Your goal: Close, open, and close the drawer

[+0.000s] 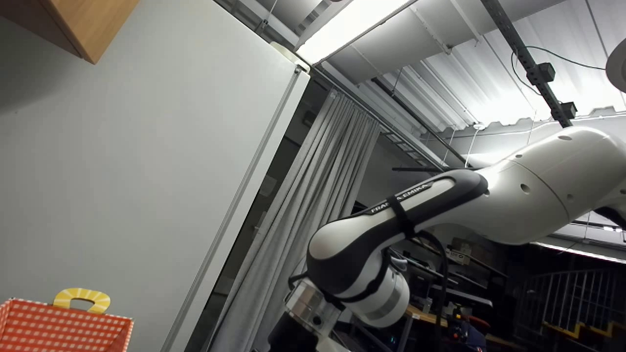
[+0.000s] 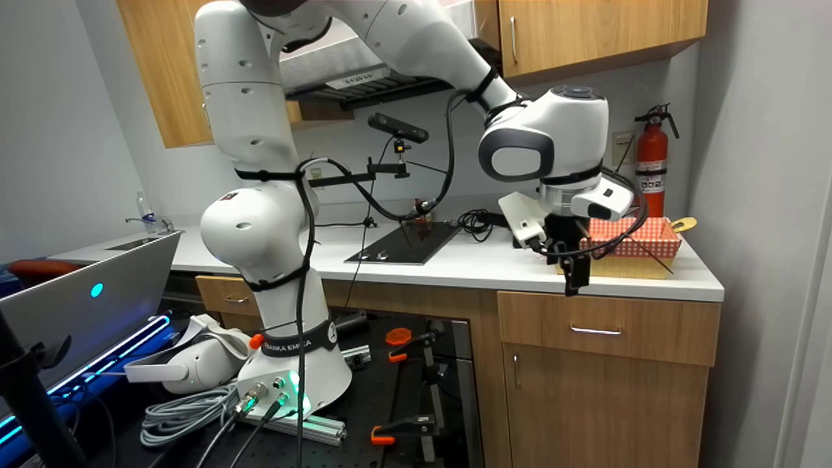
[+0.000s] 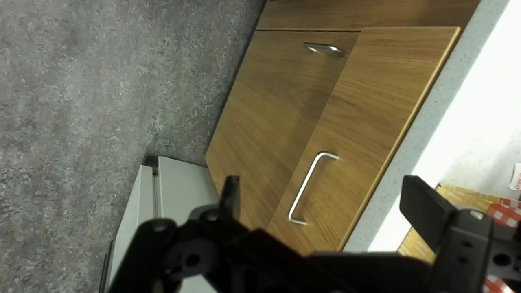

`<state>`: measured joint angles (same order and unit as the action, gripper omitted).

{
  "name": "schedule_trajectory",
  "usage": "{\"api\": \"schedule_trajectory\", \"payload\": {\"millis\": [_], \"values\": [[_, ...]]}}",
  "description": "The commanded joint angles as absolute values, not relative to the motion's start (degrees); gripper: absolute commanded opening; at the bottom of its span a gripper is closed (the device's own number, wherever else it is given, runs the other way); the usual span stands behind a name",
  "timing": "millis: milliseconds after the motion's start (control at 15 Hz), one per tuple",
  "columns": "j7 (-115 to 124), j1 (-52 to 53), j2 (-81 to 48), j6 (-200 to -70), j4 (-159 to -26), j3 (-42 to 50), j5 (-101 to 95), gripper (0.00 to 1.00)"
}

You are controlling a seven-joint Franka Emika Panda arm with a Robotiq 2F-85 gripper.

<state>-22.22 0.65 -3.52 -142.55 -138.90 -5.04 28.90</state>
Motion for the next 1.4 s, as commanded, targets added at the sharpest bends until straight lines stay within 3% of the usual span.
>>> {"api": "schedule_trajectory", "payload": {"millis": [0,867,1333], "values": [[-20.8,1.6,-6.2,-147.9,-140.1,-5.6,30.3,1.0],[-9.9,-2.1,-25.9,-168.5,-135.6,-14.9,32.4,1.0],[-12.6,-17.7,-35.1,-167.0,-129.2,-26.7,36.2,1.0]]}}
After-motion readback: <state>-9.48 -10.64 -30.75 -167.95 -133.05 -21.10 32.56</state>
